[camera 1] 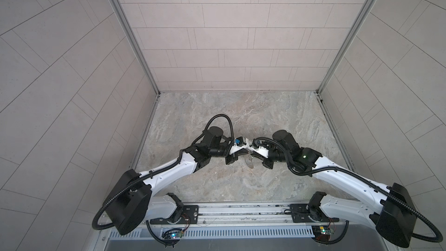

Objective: Remove the keys from the keyring

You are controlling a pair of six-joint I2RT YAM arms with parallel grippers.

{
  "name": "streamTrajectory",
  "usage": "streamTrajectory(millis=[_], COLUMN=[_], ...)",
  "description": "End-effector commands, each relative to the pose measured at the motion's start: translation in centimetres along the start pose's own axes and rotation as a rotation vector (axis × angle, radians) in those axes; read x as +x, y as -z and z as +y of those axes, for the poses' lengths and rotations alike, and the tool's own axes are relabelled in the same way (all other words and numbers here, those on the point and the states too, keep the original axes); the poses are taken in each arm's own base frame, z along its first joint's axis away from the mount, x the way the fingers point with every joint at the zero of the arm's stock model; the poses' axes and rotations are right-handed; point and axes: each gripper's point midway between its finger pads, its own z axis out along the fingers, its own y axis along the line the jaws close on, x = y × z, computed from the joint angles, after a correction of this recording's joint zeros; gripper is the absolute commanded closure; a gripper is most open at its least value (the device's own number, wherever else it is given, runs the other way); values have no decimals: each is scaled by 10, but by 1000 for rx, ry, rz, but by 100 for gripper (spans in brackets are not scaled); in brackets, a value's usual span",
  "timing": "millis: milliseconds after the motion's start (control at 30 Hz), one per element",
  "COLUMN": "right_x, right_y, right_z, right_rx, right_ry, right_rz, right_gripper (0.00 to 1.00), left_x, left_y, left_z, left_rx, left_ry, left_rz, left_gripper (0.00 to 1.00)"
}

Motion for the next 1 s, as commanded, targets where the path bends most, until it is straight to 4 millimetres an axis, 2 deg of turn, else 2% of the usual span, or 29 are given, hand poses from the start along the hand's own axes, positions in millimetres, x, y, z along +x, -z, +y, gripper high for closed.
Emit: streamTrajectory(millis=[0, 267, 600, 733, 800, 967], right_x=[-20, -4, 1, -4, 7, 11], right_y=[5, 1, -4, -2, -5, -7], right_z=[-6, 2, 1, -3, -1, -5], right_rx=[22, 8, 51, 88, 98, 122], right_ry=[32, 64, 65, 13, -13, -58], right_rz=[-55, -47, -35, -87, -70, -77], right_gripper=[100, 85, 77, 73, 71, 69], left_x=[6, -6, -21, -25, -27, -32], left_y=[-3, -2, 1, 2, 3, 3], left_z=[1, -2, -3, -3, -2, -1], left_rx=[-6, 21, 38, 36, 34, 34], left_ry=[22, 21, 7, 8, 9, 3], left_rz=[23, -25, -65, -81, -89, -103], left_gripper=[100, 100, 100, 100, 100, 100])
